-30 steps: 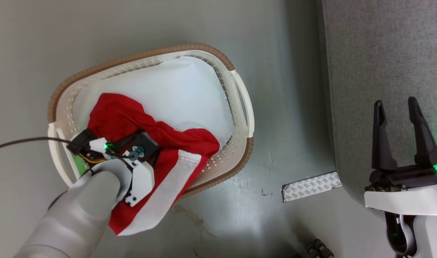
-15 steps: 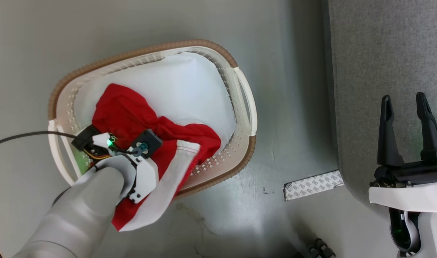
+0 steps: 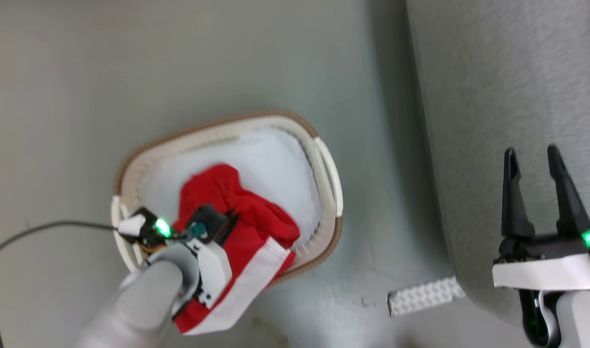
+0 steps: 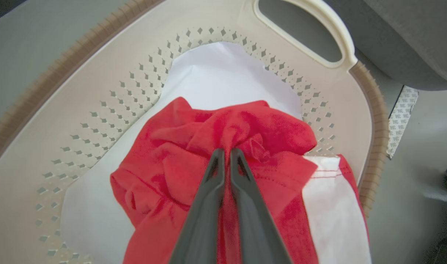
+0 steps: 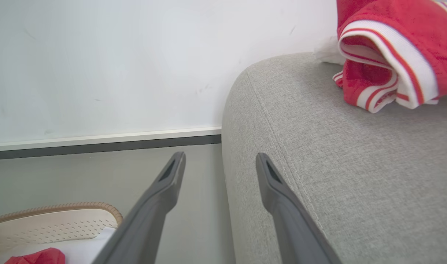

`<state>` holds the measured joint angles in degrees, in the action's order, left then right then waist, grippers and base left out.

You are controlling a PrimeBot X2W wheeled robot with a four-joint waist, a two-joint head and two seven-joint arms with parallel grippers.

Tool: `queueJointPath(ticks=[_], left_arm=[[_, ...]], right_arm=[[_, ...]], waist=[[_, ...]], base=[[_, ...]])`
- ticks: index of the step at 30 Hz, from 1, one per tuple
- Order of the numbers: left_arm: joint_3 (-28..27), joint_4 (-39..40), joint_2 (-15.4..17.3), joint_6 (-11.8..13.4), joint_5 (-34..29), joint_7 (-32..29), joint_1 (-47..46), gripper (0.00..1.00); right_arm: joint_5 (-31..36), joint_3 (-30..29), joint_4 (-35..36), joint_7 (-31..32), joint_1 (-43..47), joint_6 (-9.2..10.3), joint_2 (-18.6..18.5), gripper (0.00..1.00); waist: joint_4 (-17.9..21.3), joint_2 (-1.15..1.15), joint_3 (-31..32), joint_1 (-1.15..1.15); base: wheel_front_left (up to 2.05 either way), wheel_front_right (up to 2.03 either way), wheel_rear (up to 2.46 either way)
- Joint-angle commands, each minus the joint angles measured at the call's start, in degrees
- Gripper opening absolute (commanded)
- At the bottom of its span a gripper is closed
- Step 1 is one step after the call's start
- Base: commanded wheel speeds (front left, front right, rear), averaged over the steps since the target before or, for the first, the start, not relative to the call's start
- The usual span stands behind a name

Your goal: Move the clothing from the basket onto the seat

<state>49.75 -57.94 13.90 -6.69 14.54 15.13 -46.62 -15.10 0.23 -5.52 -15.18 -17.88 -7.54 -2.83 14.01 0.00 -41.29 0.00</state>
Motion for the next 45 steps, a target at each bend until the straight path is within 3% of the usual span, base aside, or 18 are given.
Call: queueJointPath(ticks=[1,15,28,38,45], left_arm=[[-0.6,1.4,0.5,0.1,0.7,0.0,2.1,0.0],[-8.0,18.2,1.0,4.8,6.7,0.0,16.4,0.0],[-13.7,37.3,3.7,9.6,10.8,-0.5,28.2,0.0],[-15.5,52.8,9.0,13.6,12.1,-5.6,33.8,0.0],[-15.7,57.7,11.0,14.7,12.3,-7.7,35.4,0.0]], right_arm=[[-0.1,-0.4,-0.7,0.1,1.5,0.11,-0.1,1.0],[4.7,-1.8,-4.7,0.1,9.0,0.11,-0.1,1.0],[8.5,-2.1,-8.1,0.1,16.6,0.12,-0.1,1.0],[9.1,-0.6,-7.6,0.1,18.1,0.12,-0.1,1.0],[9.7,3.9,-6.4,0.1,17.0,0.12,-0.1,1.0]], waist=[[-0.9,0.0,6.1,0.0],[-4.7,0.0,25.7,0.0],[-8.1,0.0,40.3,0.0],[-8.7,0.0,43.6,0.0],[-8.7,0.0,43.6,0.0]], base=[[0.0,0.0,0.0],[0.0,0.0,0.0],[0.0,0.0,0.0],[0.0,0.0,0.0],[0.0,0.0,0.0]])
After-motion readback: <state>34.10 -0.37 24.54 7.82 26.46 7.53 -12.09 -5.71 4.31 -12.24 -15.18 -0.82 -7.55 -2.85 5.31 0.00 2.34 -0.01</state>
